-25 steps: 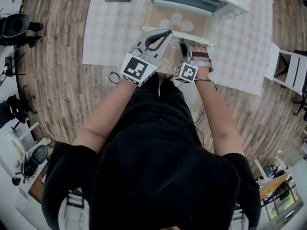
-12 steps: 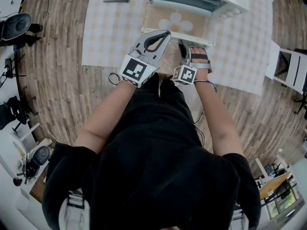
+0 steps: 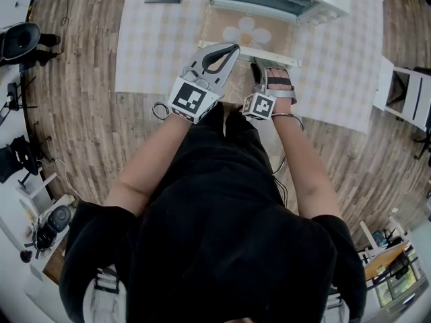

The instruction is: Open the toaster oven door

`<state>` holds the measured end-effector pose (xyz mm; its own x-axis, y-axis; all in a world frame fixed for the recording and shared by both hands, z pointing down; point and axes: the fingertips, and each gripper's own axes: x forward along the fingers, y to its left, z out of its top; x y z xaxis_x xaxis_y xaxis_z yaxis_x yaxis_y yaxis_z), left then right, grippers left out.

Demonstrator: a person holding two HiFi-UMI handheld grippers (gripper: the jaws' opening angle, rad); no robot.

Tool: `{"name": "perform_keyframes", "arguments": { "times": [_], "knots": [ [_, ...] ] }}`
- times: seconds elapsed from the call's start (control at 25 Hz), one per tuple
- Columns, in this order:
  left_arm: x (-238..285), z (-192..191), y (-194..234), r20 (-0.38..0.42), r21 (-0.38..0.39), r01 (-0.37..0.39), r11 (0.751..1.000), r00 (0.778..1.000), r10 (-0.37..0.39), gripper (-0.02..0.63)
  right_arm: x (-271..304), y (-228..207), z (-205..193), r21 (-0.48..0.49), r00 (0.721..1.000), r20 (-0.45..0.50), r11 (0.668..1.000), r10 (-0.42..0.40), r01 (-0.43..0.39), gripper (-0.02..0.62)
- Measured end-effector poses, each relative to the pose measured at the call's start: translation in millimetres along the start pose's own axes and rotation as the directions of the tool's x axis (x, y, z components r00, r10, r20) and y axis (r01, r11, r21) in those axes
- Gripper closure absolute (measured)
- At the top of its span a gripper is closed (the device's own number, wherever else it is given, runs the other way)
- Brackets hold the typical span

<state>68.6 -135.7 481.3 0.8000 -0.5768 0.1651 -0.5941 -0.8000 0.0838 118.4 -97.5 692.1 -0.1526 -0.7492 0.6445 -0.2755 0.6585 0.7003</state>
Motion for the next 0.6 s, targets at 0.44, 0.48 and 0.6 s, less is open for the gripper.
{"name": "perform_keyframes", "arguments": {
  "times": [0.44, 0.48, 0.6],
  "knots": [
    [0, 2, 1, 0.000, -0.013, -0.001, 1.000, 1.000, 0.001, 0.592, 2, 11, -4, 0.003, 1.000, -0.013, 1.000, 0.018, -0.018, 0.454],
    [0, 1, 1, 0.000, -0.012, -0.001, 1.000, 1.000, 0.001, 0.594, 2, 11, -4, 0.002, 1.000, -0.012, 1.000, 0.019, -0.019, 0.453],
    [0, -1, 3, -0.001, -0.004, 0.000, 1.000, 1.000, 0.000, 0.594, 3, 14, -5, -0.002, 1.000, -0.015, 1.000, 0.024, -0.024, 0.453]
  ]
}}
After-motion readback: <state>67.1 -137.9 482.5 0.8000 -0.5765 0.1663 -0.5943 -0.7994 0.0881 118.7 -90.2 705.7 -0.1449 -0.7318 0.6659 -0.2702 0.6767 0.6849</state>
